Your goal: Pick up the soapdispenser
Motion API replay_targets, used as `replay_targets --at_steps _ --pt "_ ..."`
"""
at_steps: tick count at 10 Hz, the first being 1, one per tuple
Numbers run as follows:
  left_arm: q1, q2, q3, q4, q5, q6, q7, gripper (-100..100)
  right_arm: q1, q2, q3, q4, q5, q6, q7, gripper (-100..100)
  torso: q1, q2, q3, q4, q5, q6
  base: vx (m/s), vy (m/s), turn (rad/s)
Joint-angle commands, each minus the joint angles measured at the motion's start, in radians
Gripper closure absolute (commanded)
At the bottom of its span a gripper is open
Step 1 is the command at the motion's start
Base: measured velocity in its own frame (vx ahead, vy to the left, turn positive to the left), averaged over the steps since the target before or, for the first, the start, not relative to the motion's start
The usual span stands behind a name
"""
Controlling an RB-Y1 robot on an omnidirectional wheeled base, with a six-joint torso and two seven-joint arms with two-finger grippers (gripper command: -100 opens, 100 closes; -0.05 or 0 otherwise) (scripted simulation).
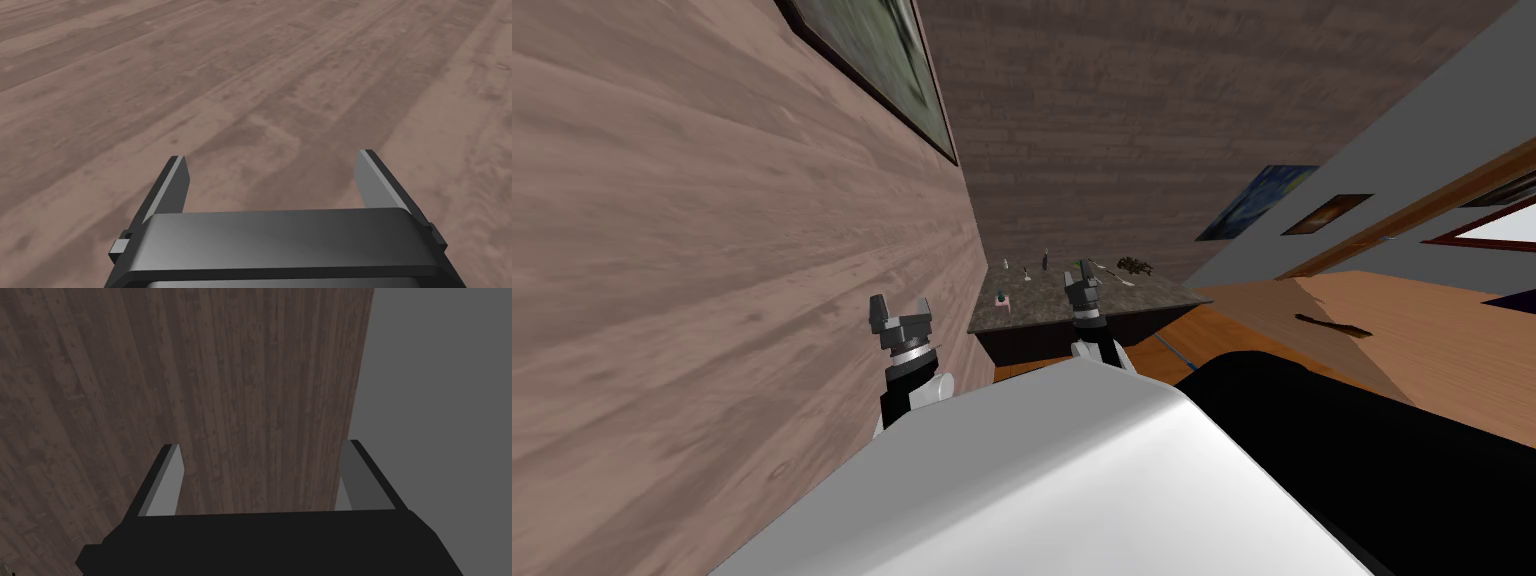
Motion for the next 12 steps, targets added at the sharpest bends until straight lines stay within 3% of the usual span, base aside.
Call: replay_targets --at_steps 1,6,12 --pt "0.0 0.036 0.004 0.001 0.004 0.013 0.002 -100 0.0 0.0 0.0 0.0 0.0 0.0 0.0 0 0.0 0.0 0.0 0.0 0.0 0.0 -0.011 -0.034 -0.022" --pt "-0.002 0.142 0.033 0.01 0.034 0.111 0.014 -100 0.0 0.0 0.0 0.0 0.0 0.0 0.0 0 -0.007 0.003 0.002 0.001 -0.002 0.0 -0.035 -0.1 -0.028" --pt "-0.005 0.19 0.073 0.019 0.073 0.258 0.03 -100 0.0 0.0 0.0 0.0 0.0 0.0 0.0 0 -0.006 0.002 0.001 0.0 -0.001 0.0 -0.038 -0.126 -0.036"
